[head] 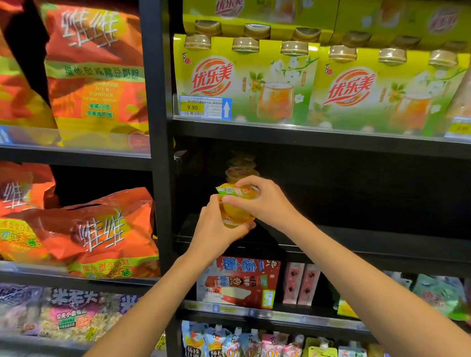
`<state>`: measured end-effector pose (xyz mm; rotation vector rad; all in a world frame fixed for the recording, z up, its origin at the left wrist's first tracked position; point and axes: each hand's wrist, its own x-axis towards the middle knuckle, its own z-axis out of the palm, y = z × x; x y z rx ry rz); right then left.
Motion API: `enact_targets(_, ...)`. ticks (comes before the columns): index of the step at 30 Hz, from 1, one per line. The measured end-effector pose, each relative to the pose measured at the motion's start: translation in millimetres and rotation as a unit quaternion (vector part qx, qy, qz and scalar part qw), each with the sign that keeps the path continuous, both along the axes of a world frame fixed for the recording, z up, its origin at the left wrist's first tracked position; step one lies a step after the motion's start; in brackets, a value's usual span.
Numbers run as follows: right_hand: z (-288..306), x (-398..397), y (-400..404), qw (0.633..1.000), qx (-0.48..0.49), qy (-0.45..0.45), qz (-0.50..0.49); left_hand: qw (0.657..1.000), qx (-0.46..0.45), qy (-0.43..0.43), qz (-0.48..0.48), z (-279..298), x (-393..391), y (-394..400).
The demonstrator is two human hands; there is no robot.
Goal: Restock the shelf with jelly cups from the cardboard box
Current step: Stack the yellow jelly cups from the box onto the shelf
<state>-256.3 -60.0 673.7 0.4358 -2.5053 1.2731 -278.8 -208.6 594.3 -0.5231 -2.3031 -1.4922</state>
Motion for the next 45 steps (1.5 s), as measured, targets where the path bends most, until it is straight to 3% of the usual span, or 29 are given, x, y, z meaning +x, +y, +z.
enact_targets(19,-2.5,3.7,0.2,0.999,0.036,0.011,-0.016,1.000,-0.016,-0.011,-0.004,2.1,0.1,0.1)
enact_targets(24,-5.3,23.1,16.2,0.998,0.019,0.051,-0.031,0.998,-0.060,0.007,0.010,2.9,14.0,-18.3)
enact_targets(28,-28.2,42.4,34.7,0.987,0.062,0.134,-0.059,0.985,-0.139,0.086,0.049,-4.2,33.3,-36.8)
enact_targets(34,-61.1,54.6,44.4,0.961,0.226,0.159,-0.022,0.943,-0.257,0.213,-0.006,-9.4,51.0,-40.6)
enact_targets(45,-73.3,45.8,38.6,0.957,0.255,0.134,0.001,0.940,-0.278,0.198,-0.002,-15.6,44.1,-32.6)
